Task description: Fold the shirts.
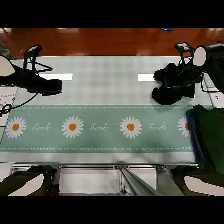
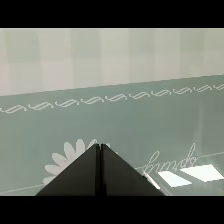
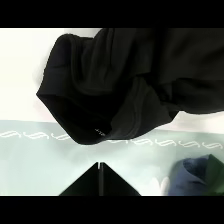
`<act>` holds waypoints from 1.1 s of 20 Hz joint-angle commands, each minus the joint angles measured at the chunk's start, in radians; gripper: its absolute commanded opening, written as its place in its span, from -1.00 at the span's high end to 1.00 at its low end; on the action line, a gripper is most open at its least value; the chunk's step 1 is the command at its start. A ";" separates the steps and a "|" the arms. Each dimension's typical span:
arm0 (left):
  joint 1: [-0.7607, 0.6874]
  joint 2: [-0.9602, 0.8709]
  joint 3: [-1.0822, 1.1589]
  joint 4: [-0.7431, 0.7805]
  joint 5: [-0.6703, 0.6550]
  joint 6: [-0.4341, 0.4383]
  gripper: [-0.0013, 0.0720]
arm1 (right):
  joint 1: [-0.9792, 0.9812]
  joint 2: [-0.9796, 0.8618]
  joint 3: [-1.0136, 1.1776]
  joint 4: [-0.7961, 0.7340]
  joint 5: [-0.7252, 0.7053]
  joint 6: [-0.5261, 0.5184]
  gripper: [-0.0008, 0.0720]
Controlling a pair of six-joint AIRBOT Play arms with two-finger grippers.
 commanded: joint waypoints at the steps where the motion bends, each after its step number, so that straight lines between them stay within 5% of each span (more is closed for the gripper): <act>1: 0.000 -0.001 0.001 0.000 0.113 -0.002 0.91 | 0.000 -0.001 0.001 0.000 -0.054 0.000 0.91; 5: -0.005 -0.001 0.002 -0.031 0.335 -0.003 0.91 | 0.000 -0.001 0.001 -0.001 -0.305 0.002 0.89; 6: -0.002 -0.001 0.002 -0.030 0.432 -0.003 0.87 | -0.004 -0.001 0.002 -0.020 -0.385 0.022 0.57; 7: 0.003 -0.001 0.002 -0.030 0.530 -0.003 0.54 | -0.008 -0.001 0.003 -0.031 -0.447 0.037 0.08; 8: 0.011 -0.002 0.002 -0.029 0.608 -0.003 -0.09 | -0.016 -0.001 0.011 -0.045 -0.483 0.037 -0.17; 9: 0.024 -0.005 0.002 -0.028 0.674 0.002 -0.42 | -0.027 -0.001 0.021 -0.082 -0.497 0.056 -0.17; 13: 0.172 -0.016 0.002 -0.019 0.572 0.003 -0.42 | -0.160 -0.026 0.024 -0.176 -0.445 0.172 -0.17; 17: 0.270 -0.058 -0.025 -0.016 0.266 0.070 -0.41 | -0.251 -0.185 0.013 0.151 -0.380 0.001 -0.17; 22: 0.280 -0.061 -0.101 0.002 0.259 0.069 -0.42 | -0.241 -0.352 0.013 0.193 -0.354 0.011 -0.17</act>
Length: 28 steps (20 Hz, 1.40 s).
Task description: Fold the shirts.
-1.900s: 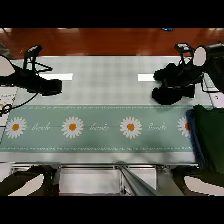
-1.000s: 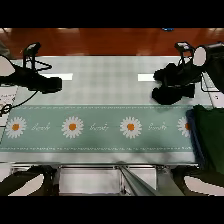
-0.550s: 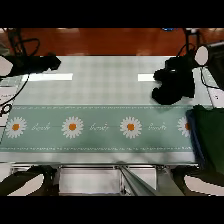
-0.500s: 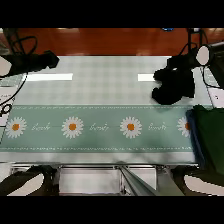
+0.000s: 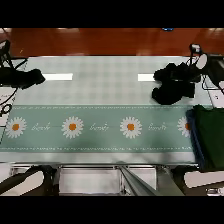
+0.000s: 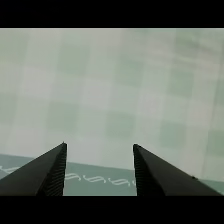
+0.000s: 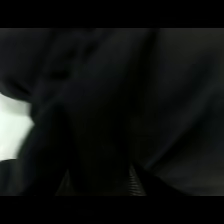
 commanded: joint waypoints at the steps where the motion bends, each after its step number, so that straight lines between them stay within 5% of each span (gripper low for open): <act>1: 0.016 -0.005 -0.030 0.008 -0.043 0.013 -0.42 | -0.008 -0.103 0.000 0.069 0.032 -0.011 -0.16; 3: 0.016 -0.004 -0.029 0.010 -0.043 0.014 -0.41 | -0.008 -0.130 0.000 0.071 0.072 -0.014 0.04; 5: 0.023 0.011 0.005 0.059 -0.052 0.014 -0.41 | -0.008 -0.115 0.001 0.074 0.109 -0.067 0.91; 10: 0.062 0.157 0.089 0.112 -0.066 0.024 -0.41 | -0.005 0.125 0.027 0.089 0.120 -0.134 0.91; 13: 0.033 0.312 0.053 0.042 -0.048 0.161 -0.41 | 0.016 0.311 0.133 0.144 0.187 -0.200 0.91; 20: 0.029 0.562 -0.117 0.005 -0.058 0.159 -0.41 | 0.201 0.538 0.496 0.136 0.247 -0.192 0.91; 24: 0.029 0.587 -0.161 -0.005 -0.057 0.073 -0.41 | 0.383 0.550 0.653 0.137 0.232 -0.186 0.91; 28: 0.029 0.581 -0.213 -0.009 0.062 -0.087 -0.41 | 0.630 0.480 0.573 0.130 0.225 -0.182 0.91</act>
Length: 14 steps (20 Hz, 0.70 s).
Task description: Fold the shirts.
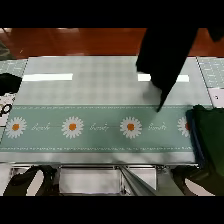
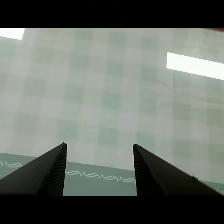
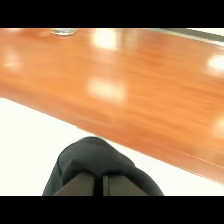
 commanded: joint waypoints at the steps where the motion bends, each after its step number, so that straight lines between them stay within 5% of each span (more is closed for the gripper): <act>1: 0.000 0.003 -0.037 -0.027 0.061 -0.116 -0.41 | 0.217 -0.082 -0.037 0.000 -0.007 0.034 0.91; 10: -0.004 0.001 -0.040 -0.088 -0.132 -0.116 -0.41 | 0.469 -0.671 -0.079 0.312 -0.238 0.163 0.91; 11: -0.010 -0.002 -0.050 -0.109 -0.158 -0.116 -0.41 | 0.462 -0.698 -0.079 0.366 -0.243 0.162 0.62; 12: -0.021 -0.007 -0.065 -0.121 -0.175 -0.115 -0.41 | 0.449 -0.710 -0.079 0.393 -0.250 0.161 -0.10; 14: -0.041 -0.022 -0.094 -0.120 -0.192 -0.057 -0.42 | 0.375 -0.685 -0.064 0.385 -0.202 0.153 -0.16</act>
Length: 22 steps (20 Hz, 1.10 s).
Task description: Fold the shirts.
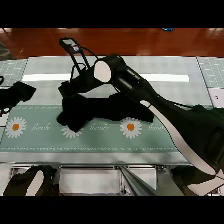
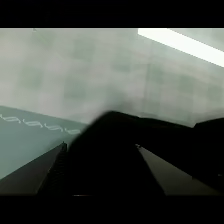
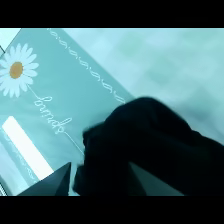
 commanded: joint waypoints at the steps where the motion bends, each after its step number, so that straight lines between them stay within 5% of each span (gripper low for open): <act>1: -0.019 -0.025 -0.040 0.010 -0.038 0.120 -0.42 | -0.110 -0.005 0.020 0.063 0.083 0.005 -0.16; 3: -0.012 -0.063 -0.061 0.110 -0.059 0.106 -0.42 | -0.255 0.106 0.023 0.029 0.232 -0.032 -0.16; 5: -0.005 -0.110 -0.103 0.091 -0.125 0.036 -0.42 | -0.389 0.232 0.000 -0.173 0.334 -0.014 -0.16; 8: -0.002 -0.169 -0.225 0.032 -0.189 0.055 -0.42 | -0.580 0.428 -0.219 -0.298 0.348 0.006 -0.16; 12: 0.123 -0.188 -0.304 0.001 -0.151 0.107 -0.42 | -0.855 0.713 -0.768 -0.105 0.126 -0.043 -0.16; 15: 0.265 -0.208 -0.307 -0.229 -0.086 0.209 -0.42 | -1.017 0.822 -1.067 0.082 0.044 -0.153 -0.16; 22: 0.294 -0.448 -0.307 -0.331 -0.074 0.288 -0.42 | -1.112 0.826 -1.229 0.137 0.043 -0.270 -0.16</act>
